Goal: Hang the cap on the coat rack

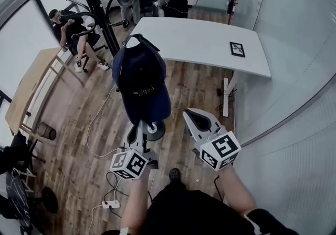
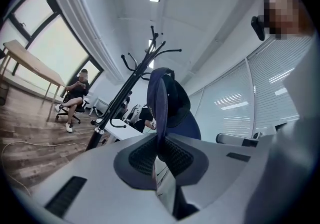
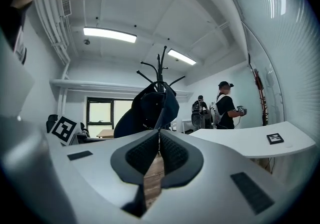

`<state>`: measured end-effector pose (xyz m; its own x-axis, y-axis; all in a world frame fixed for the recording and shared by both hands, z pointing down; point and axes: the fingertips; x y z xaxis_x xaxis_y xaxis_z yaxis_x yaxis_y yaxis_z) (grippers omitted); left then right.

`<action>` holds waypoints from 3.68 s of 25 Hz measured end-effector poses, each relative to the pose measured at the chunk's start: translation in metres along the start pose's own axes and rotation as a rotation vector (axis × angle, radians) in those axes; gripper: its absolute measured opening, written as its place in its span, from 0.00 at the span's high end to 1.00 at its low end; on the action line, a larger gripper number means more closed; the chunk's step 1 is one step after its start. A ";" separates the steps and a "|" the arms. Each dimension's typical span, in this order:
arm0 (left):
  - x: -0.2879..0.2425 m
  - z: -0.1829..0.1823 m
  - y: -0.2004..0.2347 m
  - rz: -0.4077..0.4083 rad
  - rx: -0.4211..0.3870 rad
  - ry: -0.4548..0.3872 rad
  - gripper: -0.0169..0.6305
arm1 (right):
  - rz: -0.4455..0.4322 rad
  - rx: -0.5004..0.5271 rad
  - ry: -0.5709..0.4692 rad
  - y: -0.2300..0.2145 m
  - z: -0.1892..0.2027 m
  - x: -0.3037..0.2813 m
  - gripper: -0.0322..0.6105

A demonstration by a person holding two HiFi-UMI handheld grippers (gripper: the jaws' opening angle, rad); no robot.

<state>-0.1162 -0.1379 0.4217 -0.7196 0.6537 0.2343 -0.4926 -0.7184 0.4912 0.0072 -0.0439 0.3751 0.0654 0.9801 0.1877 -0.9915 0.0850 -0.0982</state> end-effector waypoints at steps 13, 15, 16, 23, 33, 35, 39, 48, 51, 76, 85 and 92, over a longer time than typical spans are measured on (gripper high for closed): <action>-0.043 -0.036 0.036 0.035 -0.091 -0.090 0.92 | -0.032 0.021 -0.026 -0.001 0.010 -0.056 0.90; -0.046 -0.032 0.037 0.032 -0.091 -0.091 0.92 | -0.039 0.016 -0.035 -0.003 0.013 -0.057 0.90; -0.046 -0.029 0.038 0.029 -0.091 -0.091 0.92 | -0.045 0.012 -0.037 -0.005 0.015 -0.058 0.90; -0.078 -0.034 0.045 -0.019 -0.120 -0.122 0.92 | -0.096 -0.017 -0.027 -0.049 0.010 -0.095 0.90; -0.099 -0.036 0.056 -0.155 -0.129 -0.201 0.92 | -0.224 -0.078 -0.012 -0.095 0.004 -0.165 0.90; -0.100 -0.038 0.058 -0.172 -0.136 -0.210 0.92 | -0.241 -0.086 -0.008 -0.097 0.005 -0.174 0.90; -0.104 -0.042 0.058 -0.212 -0.148 -0.235 0.92 | -0.296 -0.101 -0.003 -0.098 0.006 -0.188 0.90; -0.107 -0.040 0.064 -0.352 -0.131 -0.303 0.92 | -0.451 -0.129 0.040 -0.092 0.019 -0.205 0.90; -0.109 -0.036 0.061 -0.380 -0.140 -0.316 0.92 | -0.495 -0.139 0.050 -0.093 0.021 -0.207 0.90; -0.115 -0.011 0.079 -0.555 -0.113 -0.369 0.92 | -0.611 -0.170 0.059 -0.114 0.026 -0.209 0.90; -0.114 0.003 0.089 -0.593 -0.160 -0.324 0.92 | -0.602 -0.164 0.064 -0.119 0.027 -0.206 0.90; -0.118 0.006 0.092 -0.595 -0.186 -0.281 0.91 | -0.598 -0.167 0.064 -0.121 0.025 -0.207 0.90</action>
<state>-0.0737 -0.2791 0.4444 -0.1581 0.9690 0.1898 -0.8591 -0.2298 0.4573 0.1112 -0.2614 0.3724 0.6153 0.7629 0.1986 -0.7509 0.6439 -0.1468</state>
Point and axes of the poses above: the fingertips, and each gripper's own axes: x backward along the fingers, y to its left, z out of its underside, and after that the axes turned 13 degrees about -y, right-handed
